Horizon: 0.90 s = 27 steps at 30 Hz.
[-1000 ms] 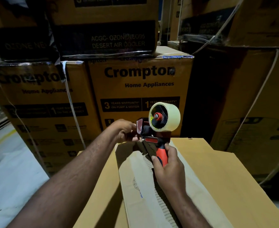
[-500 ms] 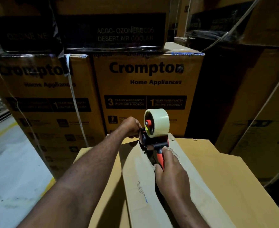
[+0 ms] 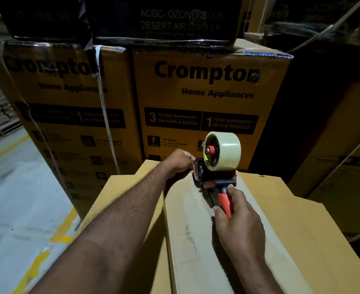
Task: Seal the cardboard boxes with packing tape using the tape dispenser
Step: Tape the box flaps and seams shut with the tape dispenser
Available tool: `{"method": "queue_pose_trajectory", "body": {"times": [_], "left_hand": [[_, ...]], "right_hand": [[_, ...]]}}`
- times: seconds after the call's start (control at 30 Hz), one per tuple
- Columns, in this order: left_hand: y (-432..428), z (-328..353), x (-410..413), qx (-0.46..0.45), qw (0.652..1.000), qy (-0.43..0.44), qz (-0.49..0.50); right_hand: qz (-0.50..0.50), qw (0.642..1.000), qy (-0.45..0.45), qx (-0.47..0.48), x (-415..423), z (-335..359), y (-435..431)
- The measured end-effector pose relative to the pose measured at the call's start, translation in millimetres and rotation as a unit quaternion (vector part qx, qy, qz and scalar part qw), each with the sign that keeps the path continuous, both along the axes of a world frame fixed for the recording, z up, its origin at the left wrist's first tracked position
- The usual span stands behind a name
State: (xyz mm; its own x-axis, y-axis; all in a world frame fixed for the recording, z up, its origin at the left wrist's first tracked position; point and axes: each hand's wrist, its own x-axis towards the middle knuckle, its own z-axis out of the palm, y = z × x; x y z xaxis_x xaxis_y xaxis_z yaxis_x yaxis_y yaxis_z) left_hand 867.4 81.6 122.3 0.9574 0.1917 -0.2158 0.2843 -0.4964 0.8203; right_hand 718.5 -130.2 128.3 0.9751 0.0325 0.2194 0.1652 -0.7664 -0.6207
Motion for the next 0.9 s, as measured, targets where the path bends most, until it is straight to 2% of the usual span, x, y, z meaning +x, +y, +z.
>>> {"method": "queue_pose_trajectory", "body": {"times": [0.1, 0.27, 0.4, 0.47, 0.57, 0.7, 0.8, 0.9], "left_hand": [[-8, -1, -1, 0.004, 1.0, -0.02, 0.005], [-9, -7, -1, 0.03, 1.0, 0.007, -0.004], [-11, -8, -11, 0.083, 0.993, -0.079, 0.026], [-5, -9, -16, 0.067, 0.994, -0.08, -0.021], [4, -6, -23, 0.078, 0.991, -0.037, -0.103], [9, -10, -28, 0.093, 0.988, -0.03, -0.119], [13, -16, -30, 0.08, 0.991, -0.053, -0.095], [21, -16, -29, 0.018, 0.993, -0.029, -0.114]], "right_hand": [[0.005, 1.0, 0.003, -0.017, 0, -2, 0], [0.011, 0.999, 0.004, -0.051, -4, -1, 2], [0.03, 0.998, -0.008, -0.053, -5, 0, 4], [0.033, 0.998, -0.018, -0.043, -5, 0, 3], [0.03, 0.998, -0.029, -0.051, -6, 0, -1], [0.025, 0.991, -0.042, -0.128, 0, 0, 0], [0.032, 0.987, -0.04, -0.15, 6, 2, 5], [0.039, 0.99, -0.029, -0.129, 8, 1, 4]]}}
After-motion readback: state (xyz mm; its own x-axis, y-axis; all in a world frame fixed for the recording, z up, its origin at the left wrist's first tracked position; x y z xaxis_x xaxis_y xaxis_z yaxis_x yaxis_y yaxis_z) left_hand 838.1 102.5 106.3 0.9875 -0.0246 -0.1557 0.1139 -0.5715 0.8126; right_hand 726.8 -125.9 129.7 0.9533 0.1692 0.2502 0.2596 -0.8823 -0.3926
